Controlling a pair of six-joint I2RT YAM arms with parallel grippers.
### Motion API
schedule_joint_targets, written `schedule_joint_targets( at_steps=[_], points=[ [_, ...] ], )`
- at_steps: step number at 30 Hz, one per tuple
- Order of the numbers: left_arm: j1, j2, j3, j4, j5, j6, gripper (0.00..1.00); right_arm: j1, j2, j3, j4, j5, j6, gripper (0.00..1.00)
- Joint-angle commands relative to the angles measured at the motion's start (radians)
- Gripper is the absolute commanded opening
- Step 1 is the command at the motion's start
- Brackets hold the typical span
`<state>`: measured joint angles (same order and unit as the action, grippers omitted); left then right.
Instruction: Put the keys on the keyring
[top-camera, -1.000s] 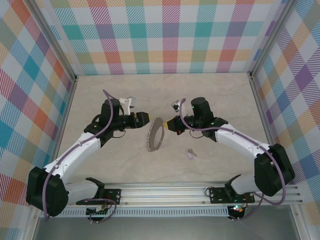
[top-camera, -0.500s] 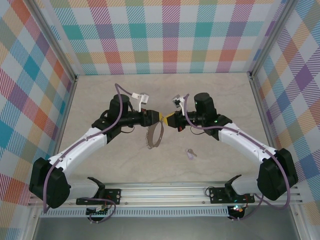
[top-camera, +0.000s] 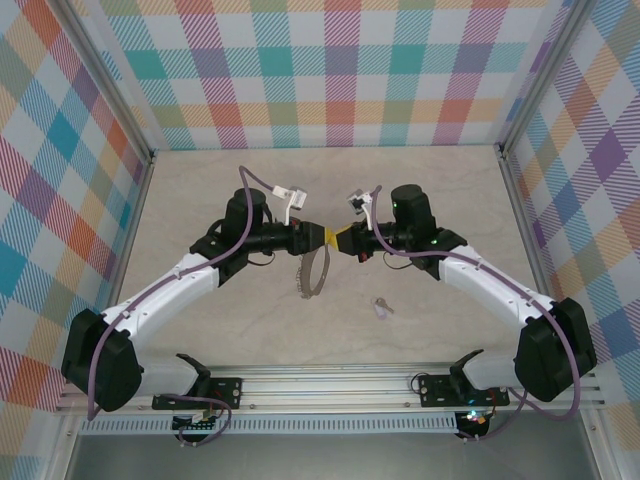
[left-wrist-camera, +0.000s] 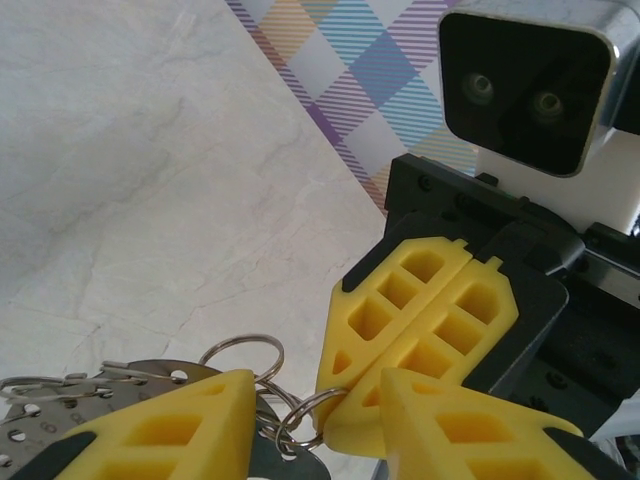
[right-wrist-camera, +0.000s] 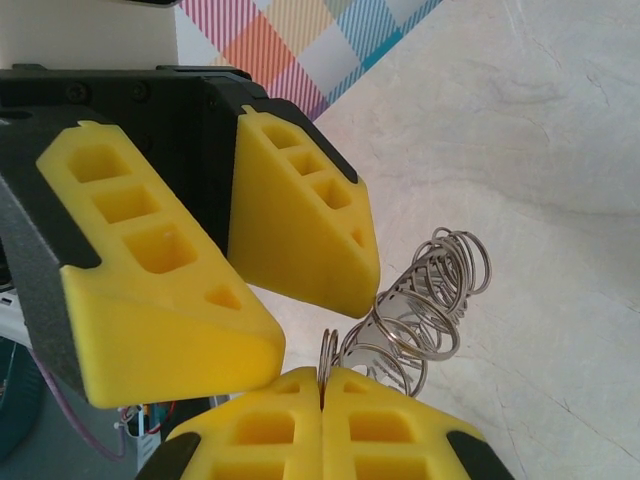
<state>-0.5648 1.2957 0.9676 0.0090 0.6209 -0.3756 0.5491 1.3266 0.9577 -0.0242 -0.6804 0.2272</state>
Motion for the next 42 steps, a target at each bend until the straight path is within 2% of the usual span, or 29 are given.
schedule_joint_targets(
  at_steps=[1, 7, 13, 26, 33, 42],
  points=[
    [-0.018, 0.005, 0.023, 0.01, 0.054, 0.032, 0.34, -0.013, -0.033, 0.017, 0.062, -0.073, 0.014, 0.0],
    [-0.018, 0.008, 0.043, -0.018, 0.113, 0.071, 0.25, -0.052, -0.025, 0.015, 0.088, -0.194, 0.03, 0.0],
    [-0.018, 0.031, 0.096, -0.113, 0.192, 0.15, 0.23, -0.069, -0.004, 0.054, 0.038, -0.295, 0.016, 0.0],
    [-0.018, 0.078, 0.142, -0.198, 0.279, 0.228, 0.19, -0.071, 0.023, 0.1, -0.011, -0.315, -0.008, 0.0],
    [-0.018, 0.089, 0.182, -0.33, 0.319, 0.313, 0.12, -0.077, 0.044, 0.117, -0.024, -0.33, -0.017, 0.0],
    [-0.017, 0.109, 0.221, -0.447, 0.363, 0.397, 0.29, -0.079, 0.068, 0.139, -0.057, -0.345, -0.037, 0.0]
  ],
)
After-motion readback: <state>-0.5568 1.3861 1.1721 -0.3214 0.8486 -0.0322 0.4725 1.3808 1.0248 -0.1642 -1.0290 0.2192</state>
